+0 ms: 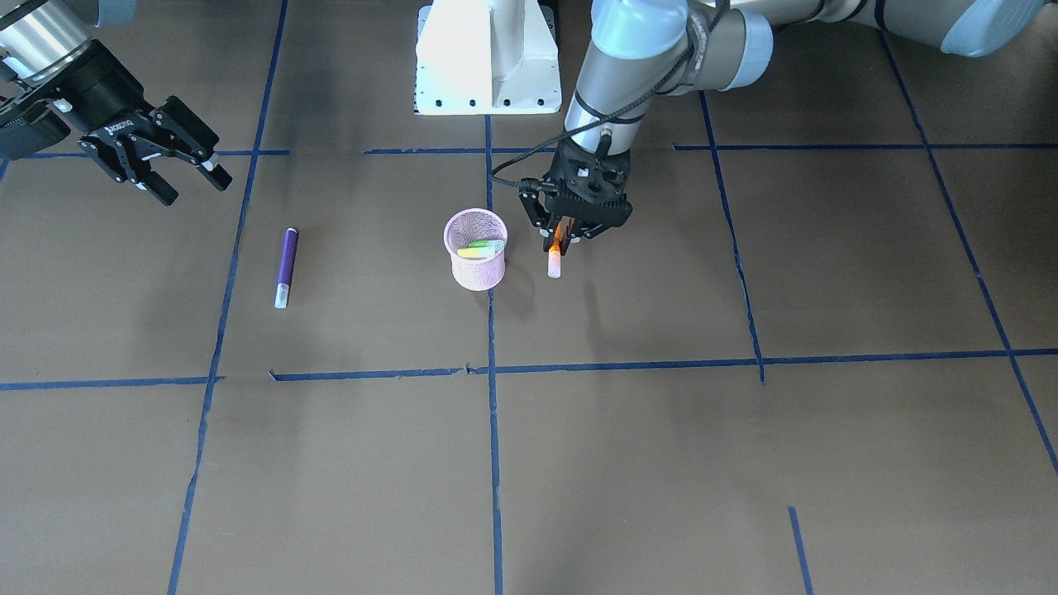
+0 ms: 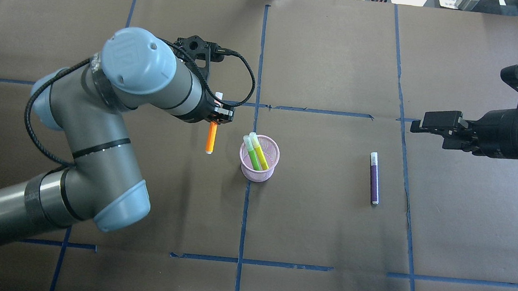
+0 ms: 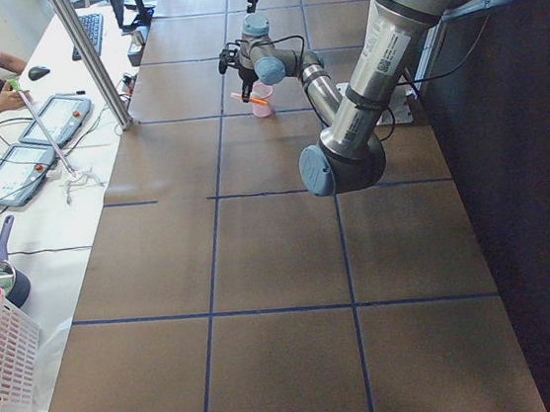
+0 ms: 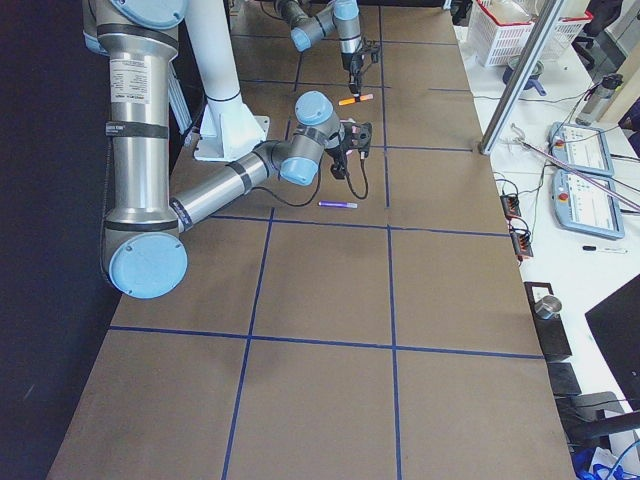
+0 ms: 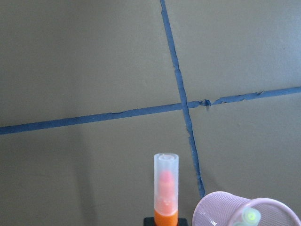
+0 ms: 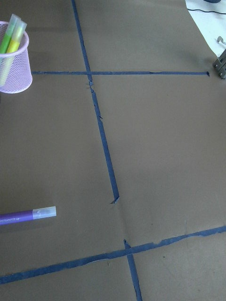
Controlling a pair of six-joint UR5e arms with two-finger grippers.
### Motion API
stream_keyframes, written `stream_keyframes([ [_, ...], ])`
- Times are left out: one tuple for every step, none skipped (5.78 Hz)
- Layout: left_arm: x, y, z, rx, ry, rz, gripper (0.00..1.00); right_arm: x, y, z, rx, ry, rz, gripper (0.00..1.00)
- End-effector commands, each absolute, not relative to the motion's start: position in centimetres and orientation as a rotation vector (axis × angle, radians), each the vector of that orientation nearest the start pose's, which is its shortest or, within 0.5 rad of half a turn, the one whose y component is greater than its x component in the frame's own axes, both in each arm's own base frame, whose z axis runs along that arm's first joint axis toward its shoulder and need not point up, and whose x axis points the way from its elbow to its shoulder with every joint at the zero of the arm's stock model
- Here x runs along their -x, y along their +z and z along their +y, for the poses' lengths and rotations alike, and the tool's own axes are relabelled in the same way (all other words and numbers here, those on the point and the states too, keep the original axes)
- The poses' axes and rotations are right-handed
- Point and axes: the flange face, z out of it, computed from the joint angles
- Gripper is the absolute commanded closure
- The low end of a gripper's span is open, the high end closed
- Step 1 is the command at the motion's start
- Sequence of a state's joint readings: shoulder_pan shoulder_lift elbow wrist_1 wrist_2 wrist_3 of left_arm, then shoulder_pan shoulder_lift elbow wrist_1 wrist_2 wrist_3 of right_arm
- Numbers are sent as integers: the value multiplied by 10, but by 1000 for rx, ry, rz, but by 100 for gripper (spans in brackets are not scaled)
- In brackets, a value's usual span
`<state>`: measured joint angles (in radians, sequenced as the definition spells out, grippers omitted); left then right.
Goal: Collect pens into pen holder
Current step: 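Lift the orange highlighter with the left gripper and drop it into the cup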
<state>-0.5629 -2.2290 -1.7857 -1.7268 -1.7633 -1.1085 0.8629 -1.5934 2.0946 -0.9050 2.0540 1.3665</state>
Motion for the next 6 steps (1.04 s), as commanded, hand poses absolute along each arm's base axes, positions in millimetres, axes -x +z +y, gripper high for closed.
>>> stream_keyframes([
  [-510, 144, -401, -478, -120, 1074, 100, 231, 343, -404, -216, 297, -1198, 1],
  [-513, 133, -391, -572, -202, 1125, 100, 233, 346, -406, -215, 300, -1192, 1],
  [-521, 126, -374, -673, -284, 1123, 100, 235, 348, -406, -212, 300, -1190, 1],
  [-533, 127, -361, -749, -328, 1118, 100, 236, 351, -408, -210, 302, -1186, 1],
  [-546, 132, -350, -808, -358, 1080, 100, 237, 354, -409, -207, 303, -1183, 1],
  [-552, 136, -345, -805, -348, 1071, 100, 237, 354, -409, -208, 303, -1184, 1],
])
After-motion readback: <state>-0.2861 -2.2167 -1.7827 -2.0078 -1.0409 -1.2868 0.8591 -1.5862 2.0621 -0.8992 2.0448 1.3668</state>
